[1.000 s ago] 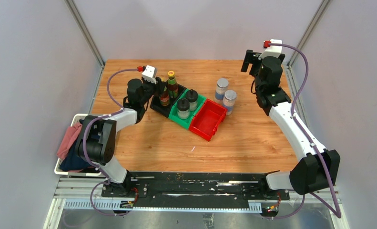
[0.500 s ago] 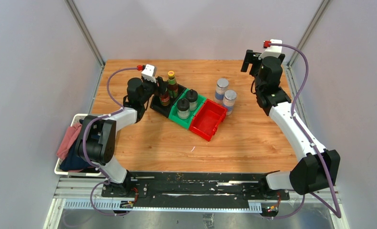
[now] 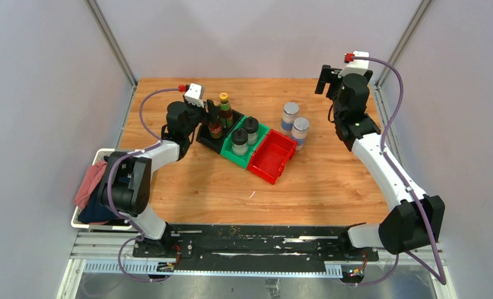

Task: Organize the condiment bottles
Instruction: Place the bottle in the storage box.

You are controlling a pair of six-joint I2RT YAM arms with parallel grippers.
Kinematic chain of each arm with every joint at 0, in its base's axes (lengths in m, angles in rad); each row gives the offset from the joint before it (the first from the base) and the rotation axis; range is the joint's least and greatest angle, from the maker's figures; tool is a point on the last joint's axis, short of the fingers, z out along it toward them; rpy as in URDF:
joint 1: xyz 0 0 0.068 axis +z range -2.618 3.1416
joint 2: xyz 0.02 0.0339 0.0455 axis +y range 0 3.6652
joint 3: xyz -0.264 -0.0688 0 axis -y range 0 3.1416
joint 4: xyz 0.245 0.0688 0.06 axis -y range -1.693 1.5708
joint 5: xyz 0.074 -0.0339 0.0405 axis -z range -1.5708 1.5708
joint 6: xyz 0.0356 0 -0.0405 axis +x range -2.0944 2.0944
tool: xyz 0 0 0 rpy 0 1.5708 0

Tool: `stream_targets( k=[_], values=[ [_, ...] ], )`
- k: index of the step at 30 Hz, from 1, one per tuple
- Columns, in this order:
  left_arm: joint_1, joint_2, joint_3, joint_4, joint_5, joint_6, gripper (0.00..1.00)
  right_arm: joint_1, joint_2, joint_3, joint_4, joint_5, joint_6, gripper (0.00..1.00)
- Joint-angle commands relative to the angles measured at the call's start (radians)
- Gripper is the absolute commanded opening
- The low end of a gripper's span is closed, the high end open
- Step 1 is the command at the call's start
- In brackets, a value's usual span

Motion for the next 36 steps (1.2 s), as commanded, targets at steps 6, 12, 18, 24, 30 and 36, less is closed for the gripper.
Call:
stream_targets(
  k=[6, 12, 18, 24, 30, 36],
  values=[
    [-0.128, -0.16, 0.092, -0.002, -0.198, 0.008, 0.74, 0.001, 0.002, 0.009, 0.008, -0.004, 0.001, 0.94],
    [-0.207, -0.263, 0.156, -0.006, -0.335, -0.074, 0.77, 0.004, 0.03, 0.066, -0.064, -0.031, 0.006, 0.94],
    [-0.218, -0.365, 0.161, 0.001, -0.338, -0.275, 0.77, 0.019, 0.062, 0.119, -0.129, -0.065, 0.015, 0.93],
    [-0.231, -0.431, 0.046, 0.165, -0.293, -0.363, 0.77, 0.037, 0.068, 0.124, -0.145, -0.075, 0.017, 0.93],
    [-0.281, -0.475, -0.026, 0.344, -0.249, -0.304, 0.8, 0.057, 0.09, 0.144, -0.176, -0.133, 0.016, 0.93],
    [-0.295, -0.513, -0.095, 0.458, -0.231, -0.331, 0.8, 0.088, 0.176, 0.257, -0.324, -0.184, 0.007, 0.92]
  ],
)
